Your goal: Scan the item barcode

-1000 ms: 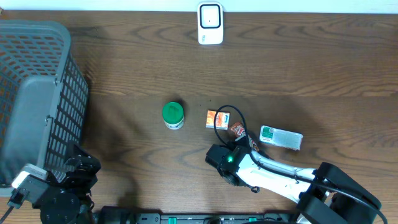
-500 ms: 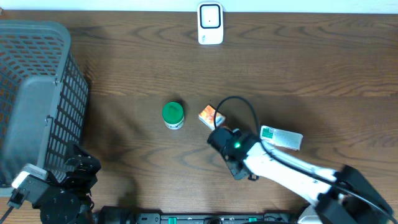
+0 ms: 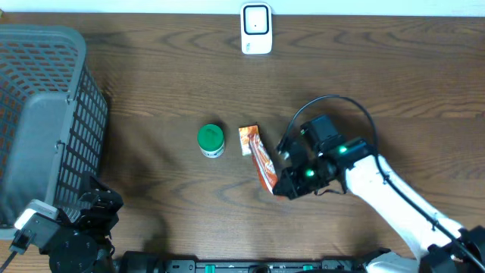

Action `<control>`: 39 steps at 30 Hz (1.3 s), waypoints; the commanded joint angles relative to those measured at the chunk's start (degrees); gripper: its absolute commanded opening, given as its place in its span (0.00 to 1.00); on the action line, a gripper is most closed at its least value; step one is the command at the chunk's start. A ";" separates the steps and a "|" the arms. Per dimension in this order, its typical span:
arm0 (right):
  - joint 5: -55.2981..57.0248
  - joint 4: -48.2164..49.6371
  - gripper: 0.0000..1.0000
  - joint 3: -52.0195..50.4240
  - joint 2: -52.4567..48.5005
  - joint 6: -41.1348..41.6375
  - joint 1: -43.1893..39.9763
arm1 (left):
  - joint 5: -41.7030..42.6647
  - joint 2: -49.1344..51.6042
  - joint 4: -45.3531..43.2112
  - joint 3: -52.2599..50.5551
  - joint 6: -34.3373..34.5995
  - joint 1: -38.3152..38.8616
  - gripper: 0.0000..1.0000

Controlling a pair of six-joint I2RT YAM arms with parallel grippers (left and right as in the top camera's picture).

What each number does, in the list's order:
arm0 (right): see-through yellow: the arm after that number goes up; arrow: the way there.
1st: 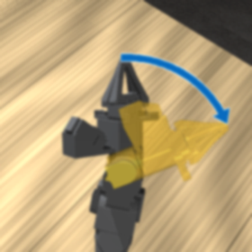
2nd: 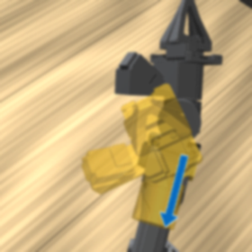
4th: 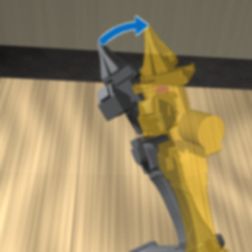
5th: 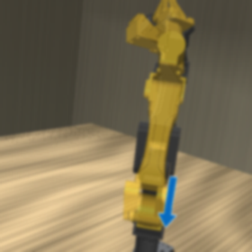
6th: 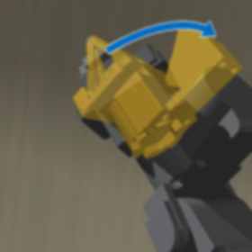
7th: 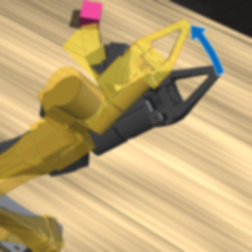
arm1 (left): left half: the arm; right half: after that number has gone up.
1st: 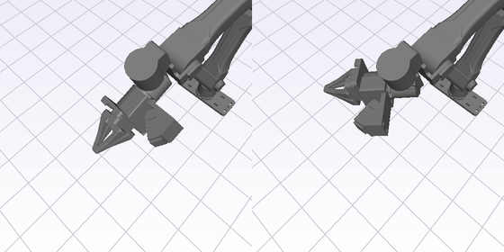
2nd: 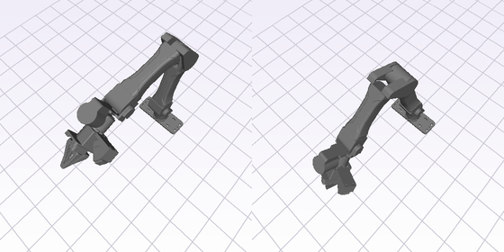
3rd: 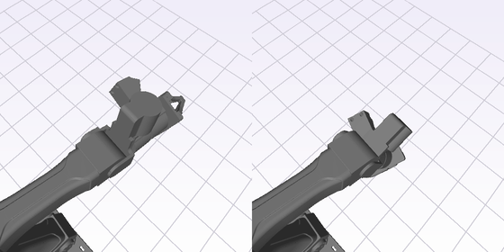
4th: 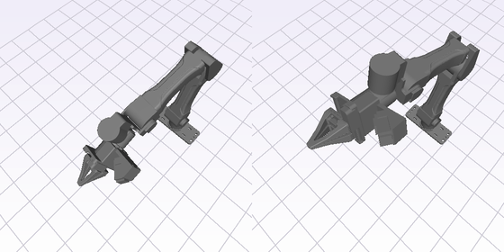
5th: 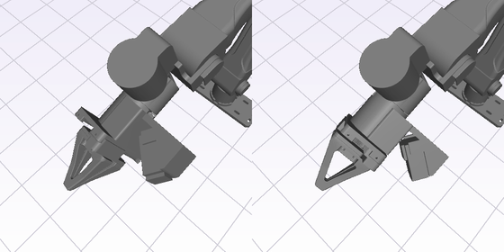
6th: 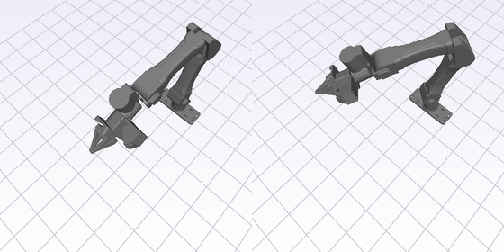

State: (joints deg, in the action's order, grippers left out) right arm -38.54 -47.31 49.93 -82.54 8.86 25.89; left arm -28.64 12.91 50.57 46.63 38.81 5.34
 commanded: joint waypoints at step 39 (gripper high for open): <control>1.81 12.61 0.75 -3.56 -16.37 -5.99 -8.66 | -0.35 -0.15 -0.02 -0.17 0.07 -0.20 0.98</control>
State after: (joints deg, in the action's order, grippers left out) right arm -40.36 -35.88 46.57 -98.50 4.67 17.47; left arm -28.64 12.91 50.59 46.63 38.81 5.34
